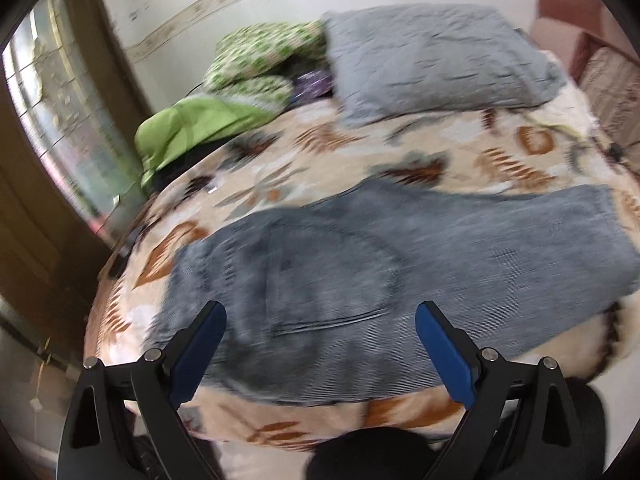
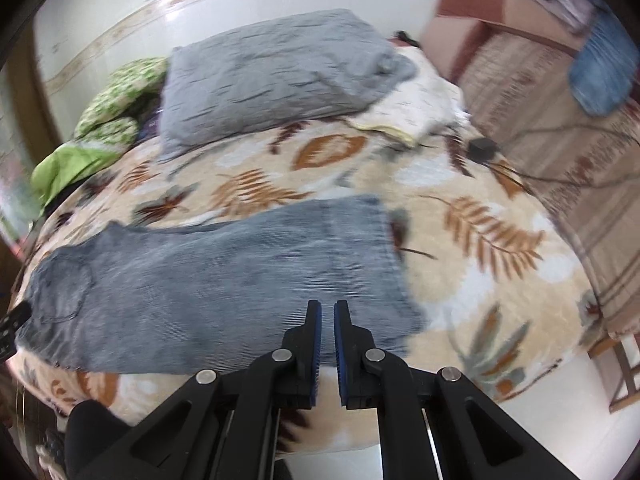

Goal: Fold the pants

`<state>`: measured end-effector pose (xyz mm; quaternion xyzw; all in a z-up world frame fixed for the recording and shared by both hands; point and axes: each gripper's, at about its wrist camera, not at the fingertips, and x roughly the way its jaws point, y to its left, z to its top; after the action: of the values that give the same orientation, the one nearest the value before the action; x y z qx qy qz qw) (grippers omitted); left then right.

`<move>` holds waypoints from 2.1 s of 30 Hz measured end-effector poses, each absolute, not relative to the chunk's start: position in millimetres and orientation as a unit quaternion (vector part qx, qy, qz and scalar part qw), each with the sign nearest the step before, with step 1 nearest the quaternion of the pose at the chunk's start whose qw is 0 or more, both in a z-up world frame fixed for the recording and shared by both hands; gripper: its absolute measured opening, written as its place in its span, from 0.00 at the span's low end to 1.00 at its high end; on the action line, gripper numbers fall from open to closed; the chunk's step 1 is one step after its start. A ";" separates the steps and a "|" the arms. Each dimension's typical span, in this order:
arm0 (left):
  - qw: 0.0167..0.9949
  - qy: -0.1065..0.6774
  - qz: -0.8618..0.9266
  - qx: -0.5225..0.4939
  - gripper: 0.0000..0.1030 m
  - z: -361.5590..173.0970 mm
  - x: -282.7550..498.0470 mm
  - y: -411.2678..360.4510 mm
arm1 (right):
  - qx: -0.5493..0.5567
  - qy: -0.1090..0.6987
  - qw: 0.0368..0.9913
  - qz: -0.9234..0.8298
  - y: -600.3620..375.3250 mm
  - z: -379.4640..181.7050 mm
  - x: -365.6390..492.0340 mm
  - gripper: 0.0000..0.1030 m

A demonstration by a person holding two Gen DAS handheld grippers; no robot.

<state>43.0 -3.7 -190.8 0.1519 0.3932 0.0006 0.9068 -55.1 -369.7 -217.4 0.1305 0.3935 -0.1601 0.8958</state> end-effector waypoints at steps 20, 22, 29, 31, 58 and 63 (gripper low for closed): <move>0.870 0.451 0.130 0.150 0.95 -249.6 89.0 94.2 | 0.210 0.451 0.861 -0.109 -387.6 -283.8 -14.6 0.08; 0.869 0.455 0.132 0.142 0.99 -251.3 91.2 98.4 | 0.211 0.442 0.865 -0.110 -386.7 -285.0 -18.7 0.09; 0.861 0.473 0.123 0.138 1.00 -252.4 99.5 104.3 | 0.196 0.426 0.876 -0.108 -381.0 -290.6 -28.2 0.09; 0.860 0.474 0.128 0.141 1.00 -252.6 98.7 102.1 | 0.194 0.423 0.878 -0.108 -380.1 -291.2 -28.9 0.09; 0.857 0.489 -0.006 0.162 1.00 -223.8 91.6 -36.2 | 0.227 0.400 0.885 -0.075 -390.0 -295.2 -40.8 0.09; 0.829 0.538 -0.008 0.151 1.00 -256.7 100.6 -43.9 | 0.223 0.401 0.885 -0.078 -388.5 -295.2 -40.6 0.09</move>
<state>100.6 -43.9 -256.7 0.1514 0.5380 -0.0079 0.8292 -40.6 -388.5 -295.2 0.2235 0.4006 -0.0780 0.8852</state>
